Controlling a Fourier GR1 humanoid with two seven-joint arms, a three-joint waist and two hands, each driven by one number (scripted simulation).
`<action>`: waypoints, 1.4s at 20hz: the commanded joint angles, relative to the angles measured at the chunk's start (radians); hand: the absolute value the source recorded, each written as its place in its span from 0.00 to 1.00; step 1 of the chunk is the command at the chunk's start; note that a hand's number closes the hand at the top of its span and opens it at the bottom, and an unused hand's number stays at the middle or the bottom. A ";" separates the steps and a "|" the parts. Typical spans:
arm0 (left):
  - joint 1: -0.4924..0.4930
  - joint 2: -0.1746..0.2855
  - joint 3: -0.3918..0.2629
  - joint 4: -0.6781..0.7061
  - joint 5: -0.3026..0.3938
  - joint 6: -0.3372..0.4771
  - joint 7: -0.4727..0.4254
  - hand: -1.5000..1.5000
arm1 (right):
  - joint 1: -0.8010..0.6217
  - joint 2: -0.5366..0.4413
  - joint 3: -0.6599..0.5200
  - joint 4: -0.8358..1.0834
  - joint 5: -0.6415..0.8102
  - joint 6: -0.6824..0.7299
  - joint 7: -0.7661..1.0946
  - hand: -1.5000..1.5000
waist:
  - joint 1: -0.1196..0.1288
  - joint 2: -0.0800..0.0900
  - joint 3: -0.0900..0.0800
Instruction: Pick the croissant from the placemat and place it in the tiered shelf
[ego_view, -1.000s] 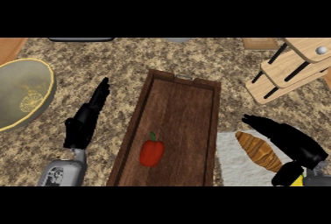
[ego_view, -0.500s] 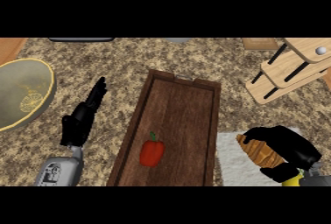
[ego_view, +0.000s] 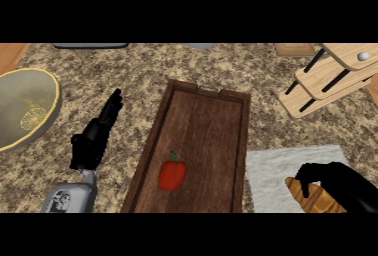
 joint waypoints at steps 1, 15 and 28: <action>0.002 0.000 0.006 0.059 -0.014 0.007 -0.052 0.50 | 0.181 0.035 -0.027 -0.200 -0.029 0.008 0.052 1.00 | -0.010 0.000 0.000; 0.048 0.017 0.003 -0.011 0.007 -0.027 -0.041 0.50 | 0.274 0.222 -0.325 -0.631 -0.609 0.258 0.161 1.00 | -0.004 -0.001 -0.001; -0.023 0.011 0.010 0.043 -0.009 -0.017 -0.040 0.50 | -0.080 0.070 -0.679 -0.724 -1.043 0.140 0.701 1.00 | 0.010 0.003 -0.001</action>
